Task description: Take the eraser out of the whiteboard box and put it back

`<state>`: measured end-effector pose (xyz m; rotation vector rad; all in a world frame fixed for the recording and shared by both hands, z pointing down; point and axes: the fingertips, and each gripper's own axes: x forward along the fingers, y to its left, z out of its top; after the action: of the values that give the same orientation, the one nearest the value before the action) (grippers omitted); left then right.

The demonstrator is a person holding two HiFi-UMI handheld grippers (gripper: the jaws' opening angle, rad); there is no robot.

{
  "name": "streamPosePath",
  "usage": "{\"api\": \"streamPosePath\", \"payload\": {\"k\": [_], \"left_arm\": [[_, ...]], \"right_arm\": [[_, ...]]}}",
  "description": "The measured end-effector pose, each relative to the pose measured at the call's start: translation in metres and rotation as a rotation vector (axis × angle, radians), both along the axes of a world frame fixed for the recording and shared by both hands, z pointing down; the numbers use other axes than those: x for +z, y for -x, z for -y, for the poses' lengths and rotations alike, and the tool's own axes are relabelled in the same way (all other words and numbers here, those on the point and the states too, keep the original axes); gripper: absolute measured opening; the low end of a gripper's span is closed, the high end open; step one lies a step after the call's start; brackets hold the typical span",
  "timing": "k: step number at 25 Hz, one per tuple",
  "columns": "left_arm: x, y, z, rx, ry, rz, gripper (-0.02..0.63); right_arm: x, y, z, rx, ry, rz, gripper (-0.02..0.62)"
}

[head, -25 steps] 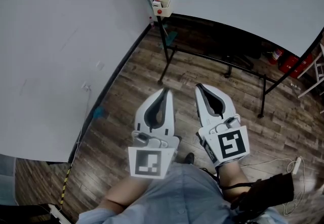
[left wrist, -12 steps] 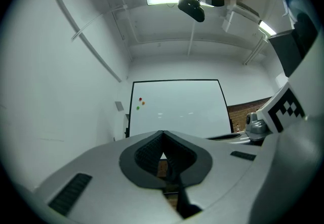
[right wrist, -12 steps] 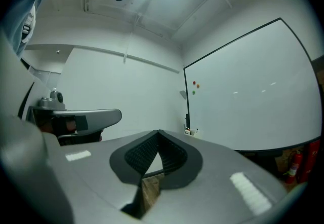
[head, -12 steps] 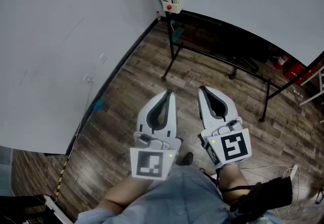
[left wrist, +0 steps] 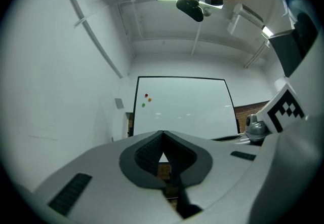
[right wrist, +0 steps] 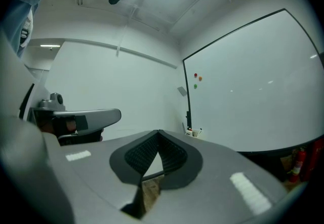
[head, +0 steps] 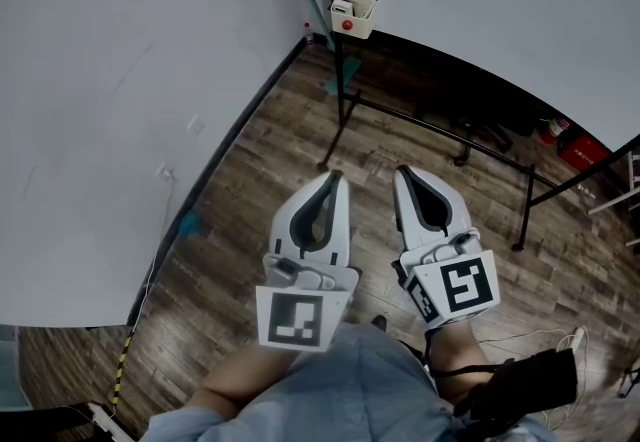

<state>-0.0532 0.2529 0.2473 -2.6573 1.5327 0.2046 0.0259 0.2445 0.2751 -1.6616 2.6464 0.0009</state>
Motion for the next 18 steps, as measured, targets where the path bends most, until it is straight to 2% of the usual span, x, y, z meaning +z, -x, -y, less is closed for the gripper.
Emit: {"api": "streamPosePath", "payload": {"k": [5, 10, 18], "left_arm": [[-0.008, 0.036, 0.056, -0.001, -0.017, -0.028, 0.005], [-0.007, 0.065, 0.091, 0.017, -0.011, -0.043, 0.005], [0.002, 0.078, 0.136, 0.043, 0.016, -0.076, 0.005]], "right_arm": [[-0.009, 0.032, 0.056, 0.012, -0.01, -0.025, 0.002], [-0.015, 0.06, 0.095, 0.029, -0.02, -0.045, 0.002], [-0.017, 0.071, 0.14, 0.058, -0.014, -0.098, 0.002]]}}
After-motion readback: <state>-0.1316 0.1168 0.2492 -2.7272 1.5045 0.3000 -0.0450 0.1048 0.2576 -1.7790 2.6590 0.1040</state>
